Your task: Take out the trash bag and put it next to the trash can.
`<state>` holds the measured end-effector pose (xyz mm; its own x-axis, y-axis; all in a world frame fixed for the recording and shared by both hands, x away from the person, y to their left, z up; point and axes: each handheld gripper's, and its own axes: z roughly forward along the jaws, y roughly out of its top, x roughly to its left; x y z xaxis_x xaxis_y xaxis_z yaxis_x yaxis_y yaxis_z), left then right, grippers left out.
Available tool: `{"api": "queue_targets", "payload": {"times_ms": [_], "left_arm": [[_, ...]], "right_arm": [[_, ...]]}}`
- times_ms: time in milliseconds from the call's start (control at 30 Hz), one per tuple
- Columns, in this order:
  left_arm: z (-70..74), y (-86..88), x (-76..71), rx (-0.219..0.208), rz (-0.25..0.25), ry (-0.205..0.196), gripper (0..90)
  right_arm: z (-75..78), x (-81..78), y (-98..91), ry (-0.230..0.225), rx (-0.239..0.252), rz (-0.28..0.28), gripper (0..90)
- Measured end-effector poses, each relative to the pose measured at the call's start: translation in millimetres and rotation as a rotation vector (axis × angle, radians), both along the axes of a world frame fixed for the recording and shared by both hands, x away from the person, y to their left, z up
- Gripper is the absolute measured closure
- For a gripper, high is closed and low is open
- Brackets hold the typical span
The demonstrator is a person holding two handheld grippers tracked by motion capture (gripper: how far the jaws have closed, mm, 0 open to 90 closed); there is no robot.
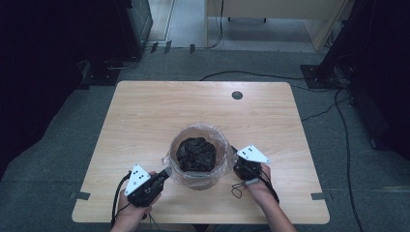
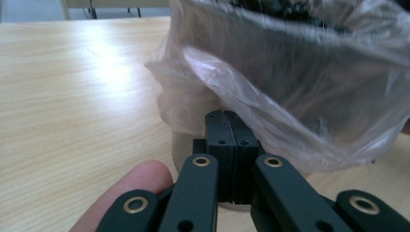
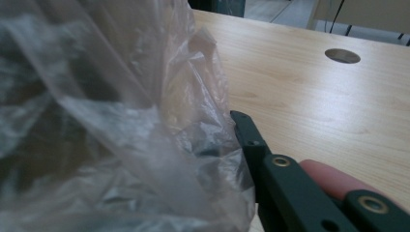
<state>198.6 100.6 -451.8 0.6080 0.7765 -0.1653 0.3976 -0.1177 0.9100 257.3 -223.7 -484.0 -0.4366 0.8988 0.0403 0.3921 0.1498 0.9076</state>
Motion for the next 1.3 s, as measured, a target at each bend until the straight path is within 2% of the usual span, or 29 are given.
{"api": "queue_targets", "payload": {"times_ms": [167,267,467,800,1000,1100,1167,1233,1300], "left_arm": [[10.2,2.5,0.6,-0.017,0.0,-0.018,90.0],[18.1,3.5,0.7,-0.028,-0.001,-0.035,90.0],[33.8,4.2,-0.5,-0.046,-0.003,-0.07,90.0],[59.6,-1.0,3.5,-0.055,-0.009,-0.121,90.0],[72.5,-8.9,11.8,-0.06,-0.012,-0.136,90.0],[72.2,-9.1,9.4,-0.052,0.002,-0.137,90.0],[68.8,-7.8,6.4,-0.037,0.025,-0.131,90.0],[62.3,-6.4,3.5,-0.02,0.066,-0.122,77.1],[52.4,-2.7,1.9,-0.021,0.094,-0.088,63.1]], "right_arm": [[8.8,-1.4,-1.1,-0.028,0.005,-0.006,90.0],[17.0,-3.1,-1.0,-0.065,0.001,-0.009,90.0],[38.9,-6.3,-0.5,-0.141,0.005,-0.029,90.0],[77.3,-7.1,4.3,-0.237,-0.01,-0.003,90.0],[93.2,-11.4,19.8,-0.283,-0.001,0.041,90.0],[95.7,-16.7,29.4,-0.296,0.003,0.085,90.0],[94.6,-21.0,34.2,-0.302,-0.009,0.117,85.8],[92.8,-24.5,36.7,-0.301,-0.014,0.134,82.5],[90.9,-26.7,37.1,-0.301,-0.007,0.133,80.7]]}}
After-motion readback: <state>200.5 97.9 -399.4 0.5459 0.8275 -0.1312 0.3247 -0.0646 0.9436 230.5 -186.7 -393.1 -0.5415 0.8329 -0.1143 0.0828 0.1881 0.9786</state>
